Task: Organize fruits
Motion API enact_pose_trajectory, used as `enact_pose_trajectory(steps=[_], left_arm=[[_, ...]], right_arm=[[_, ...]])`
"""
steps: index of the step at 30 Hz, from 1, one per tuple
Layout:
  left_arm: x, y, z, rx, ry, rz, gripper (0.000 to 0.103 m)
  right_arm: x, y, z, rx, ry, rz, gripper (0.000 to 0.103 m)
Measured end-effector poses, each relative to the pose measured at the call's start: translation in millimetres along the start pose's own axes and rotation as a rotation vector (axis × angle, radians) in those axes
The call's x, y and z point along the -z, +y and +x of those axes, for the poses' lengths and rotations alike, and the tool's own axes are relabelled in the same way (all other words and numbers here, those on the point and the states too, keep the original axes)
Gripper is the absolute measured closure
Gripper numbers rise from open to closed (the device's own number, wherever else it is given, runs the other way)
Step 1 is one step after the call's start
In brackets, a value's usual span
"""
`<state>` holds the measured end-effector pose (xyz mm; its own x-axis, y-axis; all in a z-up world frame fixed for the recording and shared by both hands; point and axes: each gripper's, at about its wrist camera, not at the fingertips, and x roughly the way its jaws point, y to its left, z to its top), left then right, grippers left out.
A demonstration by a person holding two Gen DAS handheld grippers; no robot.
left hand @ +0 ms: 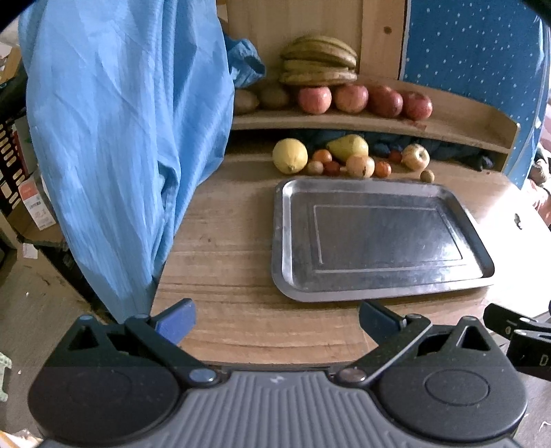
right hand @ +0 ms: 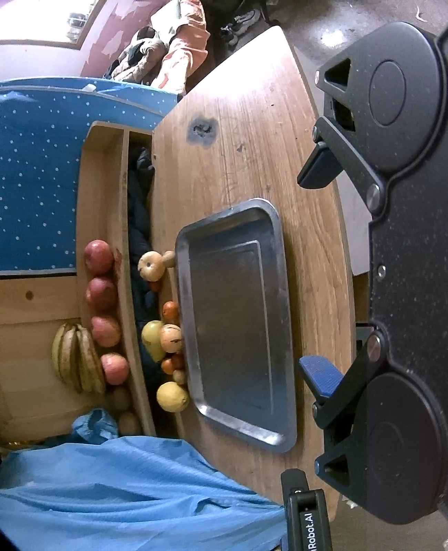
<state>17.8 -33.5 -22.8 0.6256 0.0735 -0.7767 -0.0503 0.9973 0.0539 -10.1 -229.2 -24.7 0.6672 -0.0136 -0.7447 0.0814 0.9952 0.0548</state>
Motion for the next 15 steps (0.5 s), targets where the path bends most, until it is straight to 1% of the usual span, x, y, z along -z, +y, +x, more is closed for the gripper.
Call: enact_pose_trajectory(steps=[6, 15], left_arm=[[-4.1, -12.3, 4.7, -0.035, 0.029, -0.014, 0.0], [-11.3, -29.9, 10.7, -0.118, 0.076, -0.056, 0.0]], right_arm=[[-8.5, -14.0, 12.0, -0.025, 0.03, -0.03, 0.0], [-29.6, -36.6, 30.9, -0.091, 0.069, -0.07, 0.0]])
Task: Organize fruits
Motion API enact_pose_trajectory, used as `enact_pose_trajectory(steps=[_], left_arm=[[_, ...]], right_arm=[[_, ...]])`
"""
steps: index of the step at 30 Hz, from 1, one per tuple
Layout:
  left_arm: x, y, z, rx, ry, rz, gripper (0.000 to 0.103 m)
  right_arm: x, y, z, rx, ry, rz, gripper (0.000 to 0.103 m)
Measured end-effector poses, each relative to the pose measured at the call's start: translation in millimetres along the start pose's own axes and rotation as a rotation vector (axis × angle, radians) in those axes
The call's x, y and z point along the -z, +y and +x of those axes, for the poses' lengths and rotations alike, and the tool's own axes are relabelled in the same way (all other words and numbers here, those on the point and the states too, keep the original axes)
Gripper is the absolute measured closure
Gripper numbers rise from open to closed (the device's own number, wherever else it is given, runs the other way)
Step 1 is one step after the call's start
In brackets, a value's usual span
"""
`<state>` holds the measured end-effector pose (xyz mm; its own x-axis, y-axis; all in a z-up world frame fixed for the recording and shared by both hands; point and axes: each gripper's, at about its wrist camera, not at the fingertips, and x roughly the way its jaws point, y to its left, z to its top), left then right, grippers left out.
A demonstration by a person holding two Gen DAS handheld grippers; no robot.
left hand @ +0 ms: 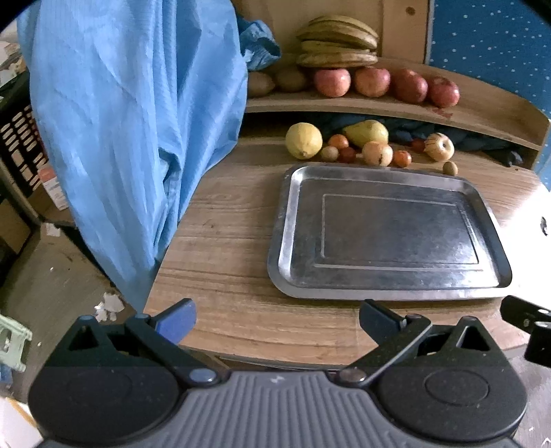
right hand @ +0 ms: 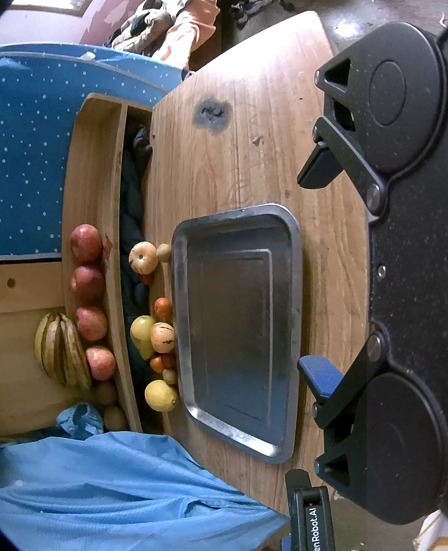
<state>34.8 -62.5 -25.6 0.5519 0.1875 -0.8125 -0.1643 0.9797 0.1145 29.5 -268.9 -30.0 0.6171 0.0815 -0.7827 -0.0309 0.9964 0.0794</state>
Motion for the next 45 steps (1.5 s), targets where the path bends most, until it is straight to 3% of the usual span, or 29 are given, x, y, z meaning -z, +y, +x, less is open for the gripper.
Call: enact_pose_trajectory(steps=[5, 14, 18, 28, 36, 45], left_arm=[[-7.8, -11.0, -4.3, -0.049, -0.003, 0.011, 0.0], [-34.0, -7.0, -6.6, -0.065, -0.021, -0.01, 0.0], [-50.2, 1.6, -3.1, -0.061, -0.04, -0.024, 0.0], [-99.4, 18.9, 35.1, -0.012, -0.064, -0.013, 0.0], [-145.0, 20.9, 86.8, 0.084, -0.043, 0.062, 0.0], [-177.4, 12.7, 132.3, 0.221, -0.059, 0.17, 0.0]], right_arm=[[-8.4, -13.3, 1.0, -0.046, -0.018, -0.006, 0.0], [-21.9, -17.8, -7.2, -0.112, -0.189, -0.066, 0.0], [-30.2, -15.8, -6.0, -0.14, -0.224, -0.085, 0.0], [-54.5, 4.3, 19.4, -0.186, -0.18, -0.111, 0.0], [-89.2, 44.2, 49.9, -0.147, -0.183, -0.144, 0.0], [-113.2, 76.6, 101.5, -0.077, -0.085, -0.136, 0.001]])
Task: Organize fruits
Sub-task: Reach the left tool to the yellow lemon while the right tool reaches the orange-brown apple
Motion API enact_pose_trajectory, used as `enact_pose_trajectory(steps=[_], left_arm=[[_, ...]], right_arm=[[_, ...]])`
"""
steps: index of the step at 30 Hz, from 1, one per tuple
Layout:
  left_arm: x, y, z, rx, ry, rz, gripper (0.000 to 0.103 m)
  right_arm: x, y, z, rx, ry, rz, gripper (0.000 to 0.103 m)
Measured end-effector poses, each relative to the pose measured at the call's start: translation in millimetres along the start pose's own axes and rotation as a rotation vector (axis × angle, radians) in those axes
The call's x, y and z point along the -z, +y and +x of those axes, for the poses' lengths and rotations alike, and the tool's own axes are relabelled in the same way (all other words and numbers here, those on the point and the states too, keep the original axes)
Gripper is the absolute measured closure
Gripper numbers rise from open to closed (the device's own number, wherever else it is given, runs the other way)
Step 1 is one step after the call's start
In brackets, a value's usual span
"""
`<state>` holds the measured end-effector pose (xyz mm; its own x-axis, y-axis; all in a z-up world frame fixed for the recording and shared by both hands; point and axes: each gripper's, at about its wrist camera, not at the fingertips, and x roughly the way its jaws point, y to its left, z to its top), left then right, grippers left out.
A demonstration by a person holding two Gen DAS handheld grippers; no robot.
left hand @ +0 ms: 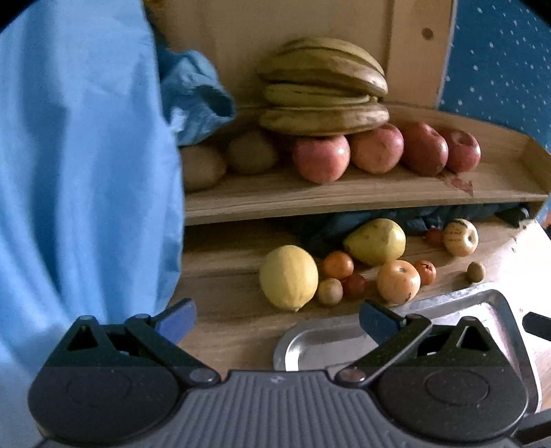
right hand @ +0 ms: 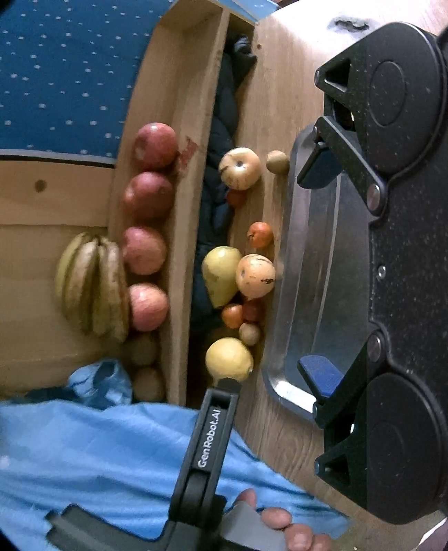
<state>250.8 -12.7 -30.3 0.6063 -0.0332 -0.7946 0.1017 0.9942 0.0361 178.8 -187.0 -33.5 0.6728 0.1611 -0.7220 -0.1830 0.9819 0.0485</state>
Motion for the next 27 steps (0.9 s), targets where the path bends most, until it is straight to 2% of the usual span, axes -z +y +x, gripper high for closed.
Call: enact_pose_trajectory(steps=[6, 11, 15, 22, 27], left_arm=[[-7.7, 4.9, 20.0, 0.03, 0.022, 0.032, 0.0], [-14.2, 14.1, 35.1, 0.045, 0.03, 0.023, 0.0], [-15.7, 17.6, 48.7, 0.053, 0.041, 0.024, 0.0], [-19.0, 21.0, 67.5, 0.07, 0.079, 0.005, 0.001], [-20.7, 23.9, 77.8, 0.082, 0.1, -0.027, 0.007]], right_arm=[[-7.3, 8.1, 27.1, 0.039, 0.051, 0.017, 0.001], [-15.5, 13.8, 47.0, 0.042, 0.056, 0.021, 0.001], [-21.6, 11.3, 65.1, 0.068, 0.058, 0.037, 0.013], [-29.9, 1.2, 86.9, 0.083, 0.084, 0.103, 0.017], [-33.8, 2.6, 98.2, 0.077, 0.106, 0.114, 0.022]])
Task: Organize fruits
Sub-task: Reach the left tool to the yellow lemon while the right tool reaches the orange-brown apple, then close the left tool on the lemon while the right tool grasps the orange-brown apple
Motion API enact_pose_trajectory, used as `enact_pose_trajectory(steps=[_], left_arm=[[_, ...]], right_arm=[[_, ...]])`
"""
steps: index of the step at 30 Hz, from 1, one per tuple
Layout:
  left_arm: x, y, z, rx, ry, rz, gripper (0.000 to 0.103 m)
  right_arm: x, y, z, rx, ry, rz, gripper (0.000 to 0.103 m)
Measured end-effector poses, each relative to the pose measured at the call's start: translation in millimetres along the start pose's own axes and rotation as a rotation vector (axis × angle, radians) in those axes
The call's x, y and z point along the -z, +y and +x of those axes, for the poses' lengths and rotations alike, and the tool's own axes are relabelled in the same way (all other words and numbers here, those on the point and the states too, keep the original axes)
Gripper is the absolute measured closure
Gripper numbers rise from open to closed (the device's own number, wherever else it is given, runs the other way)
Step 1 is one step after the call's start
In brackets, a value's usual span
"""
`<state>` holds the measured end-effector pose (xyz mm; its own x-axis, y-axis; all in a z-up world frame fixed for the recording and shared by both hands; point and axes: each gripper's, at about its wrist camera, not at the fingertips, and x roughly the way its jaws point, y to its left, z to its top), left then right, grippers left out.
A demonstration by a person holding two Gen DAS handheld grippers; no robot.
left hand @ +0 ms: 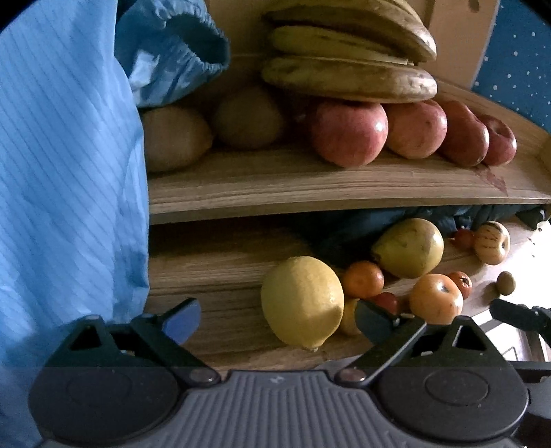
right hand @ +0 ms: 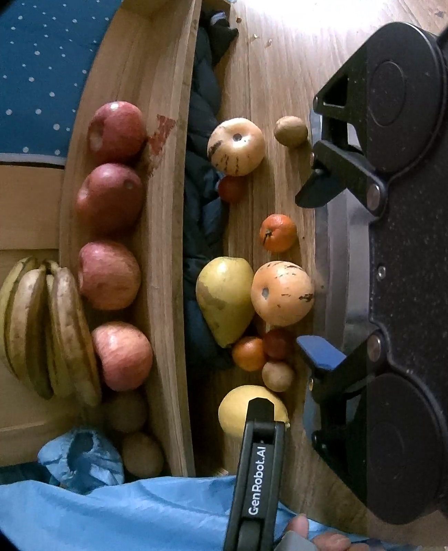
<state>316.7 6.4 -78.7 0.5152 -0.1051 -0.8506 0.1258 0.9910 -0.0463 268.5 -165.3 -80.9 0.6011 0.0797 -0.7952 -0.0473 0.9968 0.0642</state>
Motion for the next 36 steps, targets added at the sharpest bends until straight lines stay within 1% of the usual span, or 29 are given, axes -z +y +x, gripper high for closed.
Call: enact_pose_trajectory(steps=[6, 12, 22, 25, 28, 34, 36], left_arm=[[-0.9, 7.8, 7.2, 0.039, 0.012, -0.03, 0.014], [0.1, 18.8, 12.1, 0.068, 0.027, -0.052, 0.018], [-4.7, 24.8, 22.6, 0.115, 0.05, -0.087, 0.027], [-5.8, 28.9, 24.3, 0.126, 0.052, -0.093, 0.03], [-7.1, 34.1, 25.0, 0.136, 0.053, -0.095, 0.032], [-7.8, 35.5, 31.0, 0.159, 0.054, -0.107, 0.04], [-4.7, 36.1, 23.1, 0.164, 0.055, -0.111, 0.042]], right_arm=[[-4.3, 2.5, 11.6, -0.014, 0.027, 0.032, 0.03], [-9.0, 7.0, 19.5, -0.011, 0.039, 0.034, 0.038], [-16.3, 13.1, 27.9, -0.014, 0.036, 0.021, 0.044], [-17.1, 14.5, 30.0, -0.016, 0.051, 0.037, 0.046], [-15.0, 13.7, 32.5, -0.02, 0.067, 0.057, 0.046], [-15.3, 9.3, 38.5, -0.024, 0.057, 0.073, 0.05], [-15.9, 8.6, 40.0, -0.027, 0.052, 0.077, 0.052]])
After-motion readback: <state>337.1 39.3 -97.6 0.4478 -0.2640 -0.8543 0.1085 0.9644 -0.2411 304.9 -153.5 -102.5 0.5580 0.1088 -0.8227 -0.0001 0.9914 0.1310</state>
